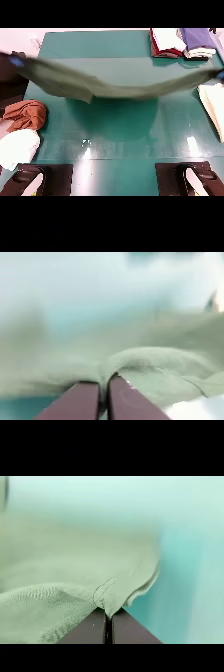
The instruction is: Fold the shirts.
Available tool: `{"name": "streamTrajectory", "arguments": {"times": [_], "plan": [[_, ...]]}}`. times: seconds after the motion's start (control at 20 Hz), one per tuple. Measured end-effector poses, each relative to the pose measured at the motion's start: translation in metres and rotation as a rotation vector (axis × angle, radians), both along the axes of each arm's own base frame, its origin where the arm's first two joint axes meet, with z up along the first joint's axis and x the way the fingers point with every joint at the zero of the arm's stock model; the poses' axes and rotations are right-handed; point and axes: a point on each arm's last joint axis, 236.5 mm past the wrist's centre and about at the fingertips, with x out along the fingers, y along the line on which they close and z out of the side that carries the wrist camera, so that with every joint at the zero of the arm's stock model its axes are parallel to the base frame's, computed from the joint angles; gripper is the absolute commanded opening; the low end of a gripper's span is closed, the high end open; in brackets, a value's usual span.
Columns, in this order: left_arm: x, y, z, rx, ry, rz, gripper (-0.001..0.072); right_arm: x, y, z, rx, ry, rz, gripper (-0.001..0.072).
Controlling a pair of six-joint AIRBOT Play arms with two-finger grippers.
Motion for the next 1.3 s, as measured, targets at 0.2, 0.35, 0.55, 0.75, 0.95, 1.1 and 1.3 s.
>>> {"name": "streamTrajectory", "arguments": {"times": [0.2, 0.35, 0.55, 0.75, 0.95, 1.1, 1.3], "plan": [[-0.067, 0.014, 0.122, -0.02, -0.332, 0.047, 0.0032, -0.04, -0.01, 0.108, -0.103, -0.235, -0.067, 0.0019], [-0.094, 0.032, 0.163, -0.017, -0.464, 0.123, 0.0031, -0.055, -0.018, 0.145, -0.151, -0.285, -0.105, 0.0018], [-0.049, 0.051, 0.134, 0.057, -0.337, 0.21, 0.0032, -0.035, -0.027, 0.135, -0.149, -0.207, -0.12, 0.0018], [0.059, 0.052, 0.023, 0.142, 0.012, 0.218, 0.0033, 0.028, -0.043, 0.05, -0.11, 0.071, -0.114, 0.0018], [0.145, 0.044, -0.144, 0.193, 0.421, 0.18, 0.0032, 0.084, -0.057, -0.081, -0.055, 0.426, -0.099, 0.0018], [0.184, 0.034, -0.253, 0.201, 0.622, 0.136, 0.0032, 0.111, -0.058, -0.176, -0.028, 0.635, -0.083, 0.0018], [0.217, 0.023, -0.334, 0.161, 0.713, 0.118, 0.0032, 0.147, -0.046, -0.253, -0.023, 0.739, -0.052, 0.0018]]}}
